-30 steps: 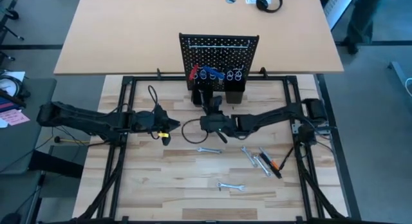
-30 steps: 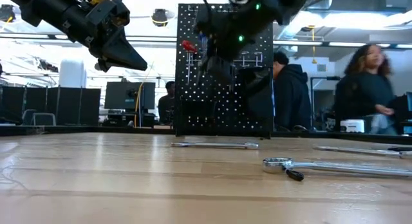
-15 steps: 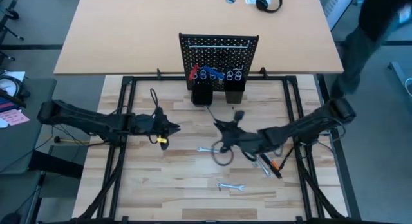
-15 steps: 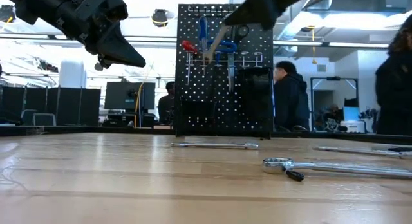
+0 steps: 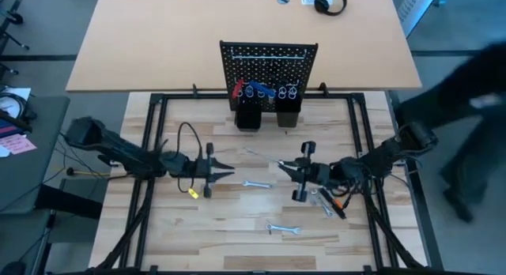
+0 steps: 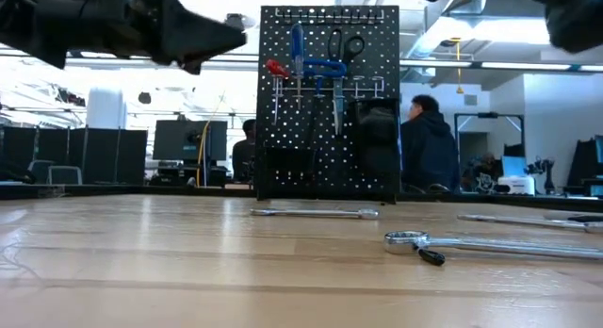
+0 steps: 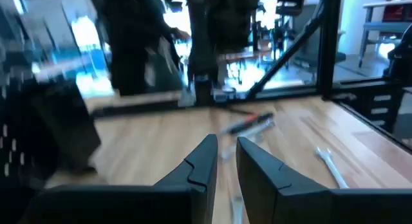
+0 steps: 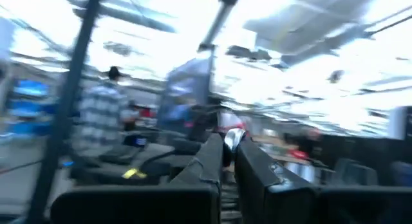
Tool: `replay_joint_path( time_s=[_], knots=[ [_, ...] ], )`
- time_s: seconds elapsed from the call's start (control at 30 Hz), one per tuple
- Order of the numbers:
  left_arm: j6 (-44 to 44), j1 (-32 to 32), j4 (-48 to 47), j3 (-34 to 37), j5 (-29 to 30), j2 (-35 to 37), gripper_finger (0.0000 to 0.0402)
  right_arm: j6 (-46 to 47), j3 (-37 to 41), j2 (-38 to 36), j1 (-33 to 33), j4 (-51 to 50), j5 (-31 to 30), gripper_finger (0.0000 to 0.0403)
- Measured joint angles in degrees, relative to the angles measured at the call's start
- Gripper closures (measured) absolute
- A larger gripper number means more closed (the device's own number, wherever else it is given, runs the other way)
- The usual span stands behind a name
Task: Hang tools onto peg board
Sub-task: Hang the wrench on the pegboard
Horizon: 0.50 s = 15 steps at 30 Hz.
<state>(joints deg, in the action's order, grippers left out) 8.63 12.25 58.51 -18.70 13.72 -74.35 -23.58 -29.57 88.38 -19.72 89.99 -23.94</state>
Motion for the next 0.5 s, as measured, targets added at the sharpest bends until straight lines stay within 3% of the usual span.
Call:
replay_joint_path(
  time_s=[0.2, 0.37, 0.5],
  knots=[
    [13.8, -0.4, 14.1, -4.9, 0.0, -10.3, 0.0350, 7.4, -3.1, 1.5, 5.6, 0.0, 14.3, 0.0374],
    [26.5, -0.4, 21.2, -9.6, -4.2, -12.7, 0.0313, 8.2, -5.7, 1.3, 7.1, 0.0, 18.4, 0.0371],
    [28.6, -0.4, 22.9, -13.4, -4.4, -12.2, 0.0265, 8.3, -7.2, 1.3, 7.5, -0.2, 21.7, 0.0375]
  ],
)
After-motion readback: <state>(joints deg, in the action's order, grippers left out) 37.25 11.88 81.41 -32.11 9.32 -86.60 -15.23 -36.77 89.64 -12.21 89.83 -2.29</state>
